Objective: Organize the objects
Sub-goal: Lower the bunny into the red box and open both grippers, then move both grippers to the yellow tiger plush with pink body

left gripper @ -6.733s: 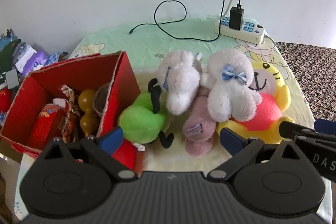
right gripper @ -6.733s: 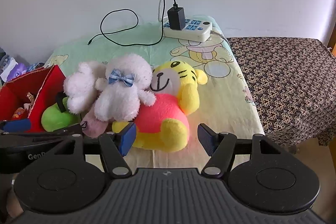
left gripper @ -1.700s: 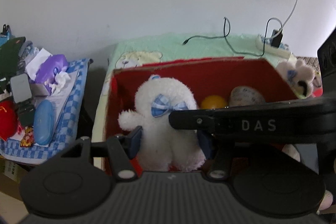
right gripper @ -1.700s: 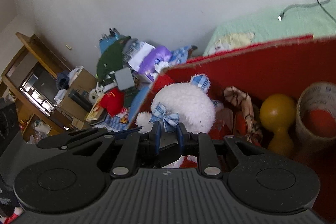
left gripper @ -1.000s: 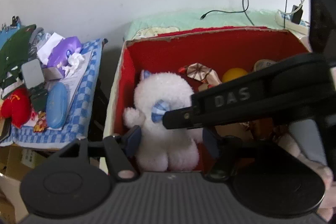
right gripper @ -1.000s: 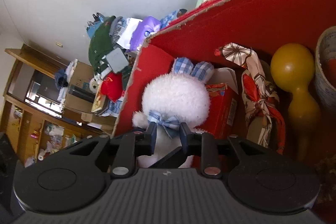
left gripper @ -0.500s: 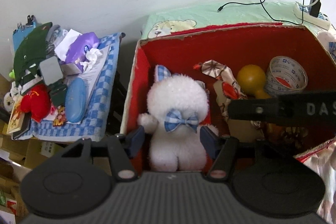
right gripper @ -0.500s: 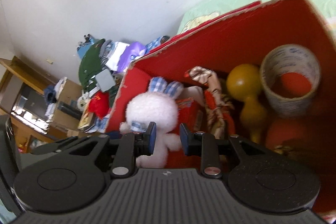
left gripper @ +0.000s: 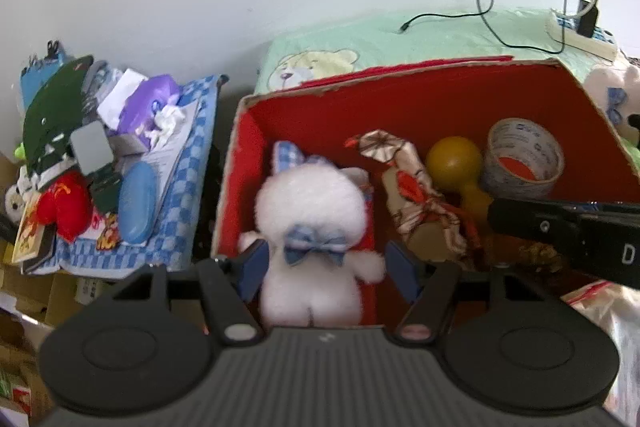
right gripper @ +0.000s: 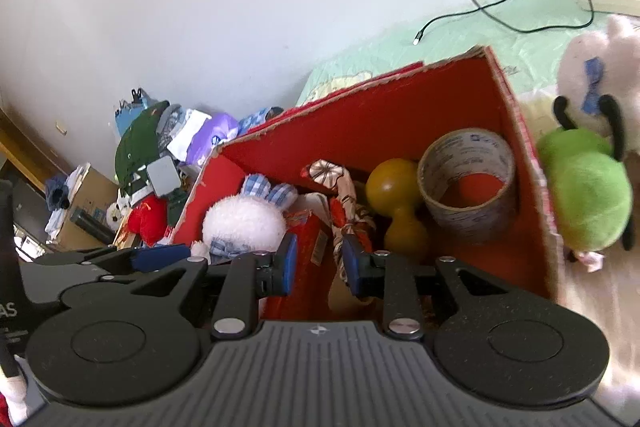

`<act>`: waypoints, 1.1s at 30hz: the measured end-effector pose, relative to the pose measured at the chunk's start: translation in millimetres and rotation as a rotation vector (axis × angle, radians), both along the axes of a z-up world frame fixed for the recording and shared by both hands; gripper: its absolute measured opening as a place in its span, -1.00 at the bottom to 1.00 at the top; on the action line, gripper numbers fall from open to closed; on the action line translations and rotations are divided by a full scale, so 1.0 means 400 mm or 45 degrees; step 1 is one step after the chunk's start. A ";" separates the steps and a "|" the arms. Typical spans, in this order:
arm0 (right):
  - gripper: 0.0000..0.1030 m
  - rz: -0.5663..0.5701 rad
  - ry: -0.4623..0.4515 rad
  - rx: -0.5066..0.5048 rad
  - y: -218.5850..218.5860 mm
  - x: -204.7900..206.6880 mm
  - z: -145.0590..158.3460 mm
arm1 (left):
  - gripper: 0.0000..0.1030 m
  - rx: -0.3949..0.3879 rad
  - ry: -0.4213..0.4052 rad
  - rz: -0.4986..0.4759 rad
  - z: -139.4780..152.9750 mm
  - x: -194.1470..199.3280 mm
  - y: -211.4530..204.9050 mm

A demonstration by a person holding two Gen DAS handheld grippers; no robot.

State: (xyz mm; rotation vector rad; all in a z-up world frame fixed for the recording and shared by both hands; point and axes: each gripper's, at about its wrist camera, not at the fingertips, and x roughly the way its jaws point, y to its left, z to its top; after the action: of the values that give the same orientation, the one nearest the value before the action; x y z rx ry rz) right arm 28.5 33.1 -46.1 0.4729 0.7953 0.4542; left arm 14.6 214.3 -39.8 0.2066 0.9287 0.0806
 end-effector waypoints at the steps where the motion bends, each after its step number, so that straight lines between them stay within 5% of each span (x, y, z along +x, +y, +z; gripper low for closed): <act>1: -0.44 -0.006 -0.008 0.002 -0.005 -0.007 0.003 | 0.33 0.005 -0.002 -0.013 0.001 -0.001 -0.009; 17: -0.44 0.017 -0.084 0.112 -0.174 -0.073 0.054 | 0.34 0.030 -0.064 -0.037 0.068 -0.045 -0.181; 33: -0.37 -0.134 -0.105 0.128 -0.531 -0.158 0.049 | 0.34 -0.020 -0.107 -0.215 0.108 -0.076 -0.550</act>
State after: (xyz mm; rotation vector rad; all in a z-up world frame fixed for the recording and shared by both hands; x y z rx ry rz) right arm -34.8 -179.2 -26.3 0.5829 0.6669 0.4145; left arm -16.0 -5.7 3.2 0.2643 0.8247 -0.0737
